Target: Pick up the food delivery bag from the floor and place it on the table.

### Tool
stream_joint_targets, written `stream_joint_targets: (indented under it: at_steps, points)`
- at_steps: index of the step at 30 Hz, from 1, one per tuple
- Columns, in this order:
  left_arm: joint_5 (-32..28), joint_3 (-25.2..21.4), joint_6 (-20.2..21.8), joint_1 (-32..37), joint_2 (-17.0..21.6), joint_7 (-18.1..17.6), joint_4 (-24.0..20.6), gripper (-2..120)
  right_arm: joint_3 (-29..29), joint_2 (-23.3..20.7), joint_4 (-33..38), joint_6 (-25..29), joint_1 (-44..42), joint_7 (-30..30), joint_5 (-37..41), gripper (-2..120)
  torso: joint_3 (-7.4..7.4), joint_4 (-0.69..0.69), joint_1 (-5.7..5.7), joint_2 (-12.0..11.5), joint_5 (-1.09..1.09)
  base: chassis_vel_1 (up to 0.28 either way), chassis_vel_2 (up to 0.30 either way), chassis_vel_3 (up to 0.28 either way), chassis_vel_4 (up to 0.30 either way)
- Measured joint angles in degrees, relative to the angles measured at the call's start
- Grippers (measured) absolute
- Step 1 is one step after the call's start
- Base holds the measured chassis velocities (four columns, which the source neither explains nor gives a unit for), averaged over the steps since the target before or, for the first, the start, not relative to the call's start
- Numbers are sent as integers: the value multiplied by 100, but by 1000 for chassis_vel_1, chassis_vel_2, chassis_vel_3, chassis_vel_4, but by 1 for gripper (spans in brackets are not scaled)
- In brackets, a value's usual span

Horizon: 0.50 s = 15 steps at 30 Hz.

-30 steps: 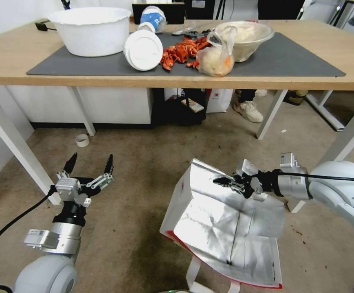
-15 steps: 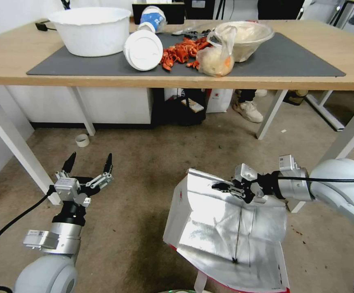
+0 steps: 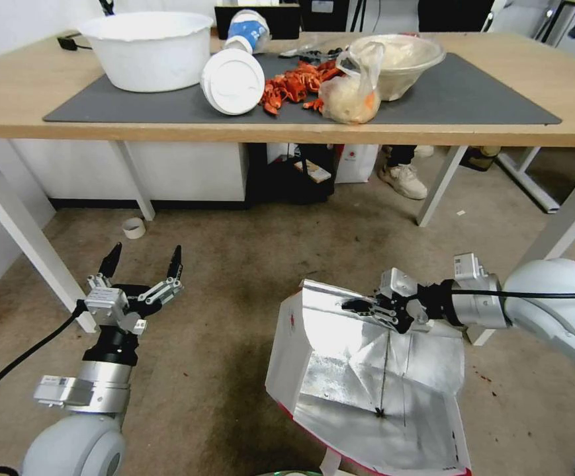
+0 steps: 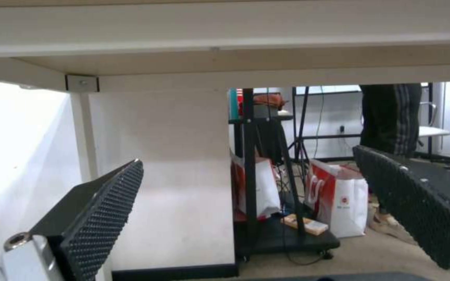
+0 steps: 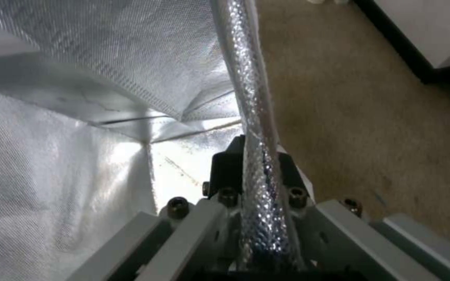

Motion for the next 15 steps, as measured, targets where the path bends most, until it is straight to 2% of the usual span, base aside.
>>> stream_joint_targets:
  at_steps: [15]
  points:
    - [-16, 11, -142, 26, 1, 98, 29, 100, -4, -56, 65, 48, 1, -22, 10, 0, 0, 0, 0, 0, 0, 0, 0, 0, 0]
